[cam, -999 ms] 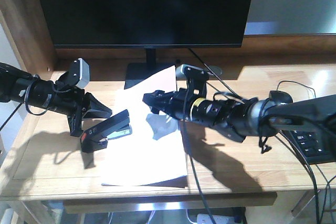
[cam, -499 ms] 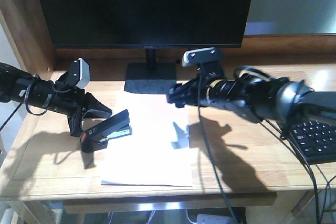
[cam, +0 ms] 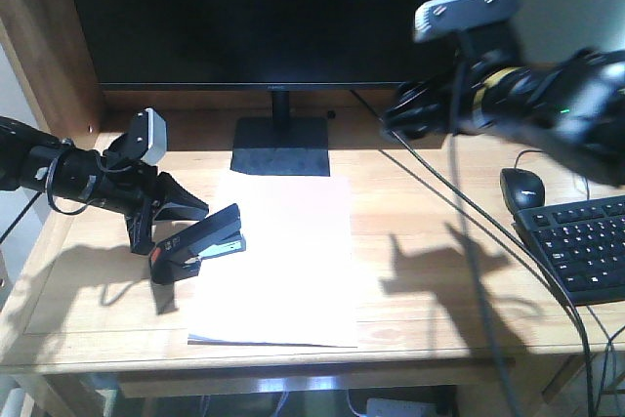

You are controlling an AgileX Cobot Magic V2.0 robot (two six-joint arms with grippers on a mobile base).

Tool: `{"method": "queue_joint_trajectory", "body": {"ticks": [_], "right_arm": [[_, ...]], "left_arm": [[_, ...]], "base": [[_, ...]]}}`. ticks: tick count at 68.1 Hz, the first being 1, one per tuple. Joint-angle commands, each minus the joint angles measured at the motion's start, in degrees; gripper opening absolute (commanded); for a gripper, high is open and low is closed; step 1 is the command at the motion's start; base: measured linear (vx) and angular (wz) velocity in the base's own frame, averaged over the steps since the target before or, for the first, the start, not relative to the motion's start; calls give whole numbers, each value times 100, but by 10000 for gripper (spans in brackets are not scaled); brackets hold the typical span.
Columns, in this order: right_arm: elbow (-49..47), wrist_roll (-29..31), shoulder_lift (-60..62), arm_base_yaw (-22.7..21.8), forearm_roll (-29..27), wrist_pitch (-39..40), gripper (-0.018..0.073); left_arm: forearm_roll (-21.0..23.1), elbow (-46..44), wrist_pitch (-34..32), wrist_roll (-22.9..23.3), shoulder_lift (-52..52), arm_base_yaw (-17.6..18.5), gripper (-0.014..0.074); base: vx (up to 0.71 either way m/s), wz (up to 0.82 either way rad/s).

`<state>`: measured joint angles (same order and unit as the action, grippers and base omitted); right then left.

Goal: Grab stapler and paper to desk for stapling
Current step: 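Open the right gripper and lift it away from the paper, then push the stapler onto the paper sheet edge with the left gripper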

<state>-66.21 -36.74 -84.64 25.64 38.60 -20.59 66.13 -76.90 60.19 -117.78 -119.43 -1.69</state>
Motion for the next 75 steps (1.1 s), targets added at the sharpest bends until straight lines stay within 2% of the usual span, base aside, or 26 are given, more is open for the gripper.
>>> {"method": "queue_joint_trajectory", "body": {"ticks": [1,13,33,75], "right_arm": [[-147,201,669,-25,137,-104,565],[-5,322,1529,-25,85,-263,565],[1535,313,3393,-25,78,249,565],[4229,298,7518,-25,-72,246,563]], "left_arm": [[311,-138,220,53,293,40,-6],[311,-138,220,53,293,40,-6],[311,-138,220,53,293,40,-6],[311,-138,220,53,293,40,-6]], "base": [[0,0],[0,0],[0,0],[0,0]]}}
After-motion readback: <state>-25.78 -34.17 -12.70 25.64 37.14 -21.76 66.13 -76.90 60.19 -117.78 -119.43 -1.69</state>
